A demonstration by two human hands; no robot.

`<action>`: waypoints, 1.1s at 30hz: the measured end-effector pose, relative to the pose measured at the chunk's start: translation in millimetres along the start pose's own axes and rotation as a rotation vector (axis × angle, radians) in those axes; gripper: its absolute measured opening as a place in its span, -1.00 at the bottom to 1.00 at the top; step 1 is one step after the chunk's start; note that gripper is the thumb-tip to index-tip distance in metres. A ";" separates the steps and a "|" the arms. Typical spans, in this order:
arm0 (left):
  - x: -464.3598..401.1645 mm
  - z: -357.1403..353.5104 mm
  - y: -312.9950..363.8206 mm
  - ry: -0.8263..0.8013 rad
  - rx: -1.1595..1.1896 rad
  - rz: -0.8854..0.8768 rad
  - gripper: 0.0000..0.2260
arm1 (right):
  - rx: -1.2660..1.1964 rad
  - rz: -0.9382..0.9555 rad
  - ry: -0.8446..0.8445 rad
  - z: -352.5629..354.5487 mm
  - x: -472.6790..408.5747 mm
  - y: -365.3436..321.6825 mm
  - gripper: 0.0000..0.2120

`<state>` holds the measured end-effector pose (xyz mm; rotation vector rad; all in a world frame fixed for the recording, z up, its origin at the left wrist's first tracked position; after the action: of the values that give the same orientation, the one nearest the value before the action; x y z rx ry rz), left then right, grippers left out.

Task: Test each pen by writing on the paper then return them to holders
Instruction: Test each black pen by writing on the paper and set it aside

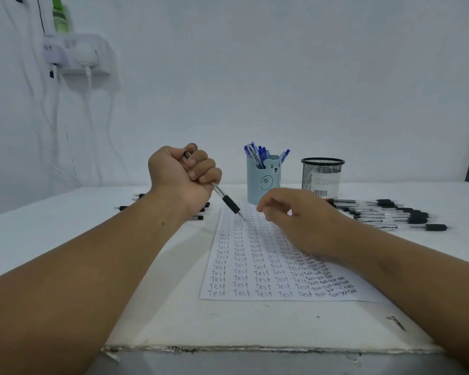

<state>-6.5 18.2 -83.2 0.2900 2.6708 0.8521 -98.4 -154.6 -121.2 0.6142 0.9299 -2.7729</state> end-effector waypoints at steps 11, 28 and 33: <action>8.1 -11.7 -33.4 -0.109 -0.180 0.079 -0.77 | -0.005 -0.012 0.048 15.7 7.7 -11.9 -0.82; 13.3 10.2 -61.8 -0.481 -1.831 0.212 -0.79 | -0.400 -0.163 0.018 50.8 67.4 14.4 -0.53; 13.3 12.7 -61.8 -0.478 -1.814 0.219 -0.77 | -0.230 -0.095 -0.001 49.7 68.0 15.3 -0.59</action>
<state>-20.1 -20.9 -132.7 0.2168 0.7129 2.3381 -172.3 -197.8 -122.6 0.5446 1.2863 -2.6892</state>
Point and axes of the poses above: each hand's wrist, its own x-axis away from the middle knuckle, its own z-axis out of the back of the hand, y = z × x, the point moved 5 cm from there along -x, towards the middle knuckle, and after that the axes turned 1 degree about y, right-handed, at the moved point
